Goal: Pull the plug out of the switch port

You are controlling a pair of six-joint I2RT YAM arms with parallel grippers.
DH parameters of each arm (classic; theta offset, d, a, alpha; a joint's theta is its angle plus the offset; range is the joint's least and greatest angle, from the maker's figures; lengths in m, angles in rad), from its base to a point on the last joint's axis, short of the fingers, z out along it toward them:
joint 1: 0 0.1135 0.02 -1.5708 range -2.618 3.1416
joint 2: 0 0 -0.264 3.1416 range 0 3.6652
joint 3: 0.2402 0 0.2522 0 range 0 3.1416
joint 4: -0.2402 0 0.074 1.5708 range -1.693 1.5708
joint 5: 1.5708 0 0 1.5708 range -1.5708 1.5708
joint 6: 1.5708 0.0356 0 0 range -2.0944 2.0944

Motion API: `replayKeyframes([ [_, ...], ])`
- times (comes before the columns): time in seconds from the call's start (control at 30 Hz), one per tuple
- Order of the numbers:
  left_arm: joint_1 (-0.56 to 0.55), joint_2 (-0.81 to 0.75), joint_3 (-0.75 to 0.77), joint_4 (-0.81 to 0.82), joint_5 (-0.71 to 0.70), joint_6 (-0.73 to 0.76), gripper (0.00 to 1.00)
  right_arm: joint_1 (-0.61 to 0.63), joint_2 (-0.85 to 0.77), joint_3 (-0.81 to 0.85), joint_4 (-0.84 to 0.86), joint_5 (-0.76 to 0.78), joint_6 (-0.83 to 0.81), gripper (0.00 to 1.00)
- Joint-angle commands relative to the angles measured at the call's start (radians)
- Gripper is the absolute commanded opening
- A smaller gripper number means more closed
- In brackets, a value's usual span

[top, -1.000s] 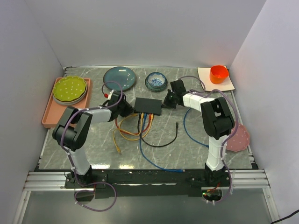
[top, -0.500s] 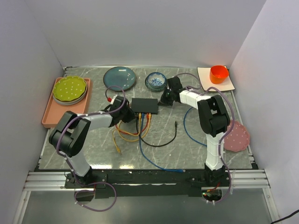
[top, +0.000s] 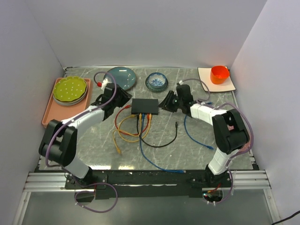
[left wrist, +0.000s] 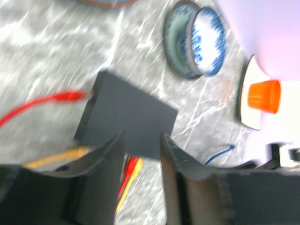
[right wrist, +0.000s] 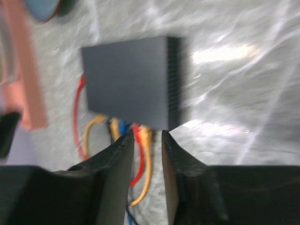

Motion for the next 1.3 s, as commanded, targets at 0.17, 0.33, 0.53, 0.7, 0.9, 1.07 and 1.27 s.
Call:
replayKeyframes([
  [0.17,0.037,0.176,0.097,0.16,0.262,0.068,0.24,0.024,0.053,-0.22,0.475,-0.322,0.179,0.48],
  [0.33,0.037,0.219,0.084,0.185,0.313,0.065,0.28,0.05,0.078,-0.186,0.447,-0.309,0.152,0.52],
  [0.53,0.035,0.242,0.09,0.165,0.328,0.074,0.34,0.08,0.134,-0.128,0.389,-0.269,0.141,0.53],
  [0.7,0.035,0.241,0.084,0.148,0.316,0.083,0.34,0.083,0.17,-0.111,0.366,-0.228,0.17,0.53],
  [0.9,0.037,0.25,0.093,0.133,0.311,0.088,0.34,0.081,0.131,-0.136,0.342,-0.169,0.173,0.53],
  [1.07,0.037,0.261,0.093,0.145,0.317,0.077,0.33,0.081,0.151,-0.13,0.354,-0.158,0.208,0.53],
  [1.27,0.037,0.247,0.065,0.153,0.307,0.071,0.32,0.078,0.216,-0.074,0.36,-0.154,0.25,0.5],
])
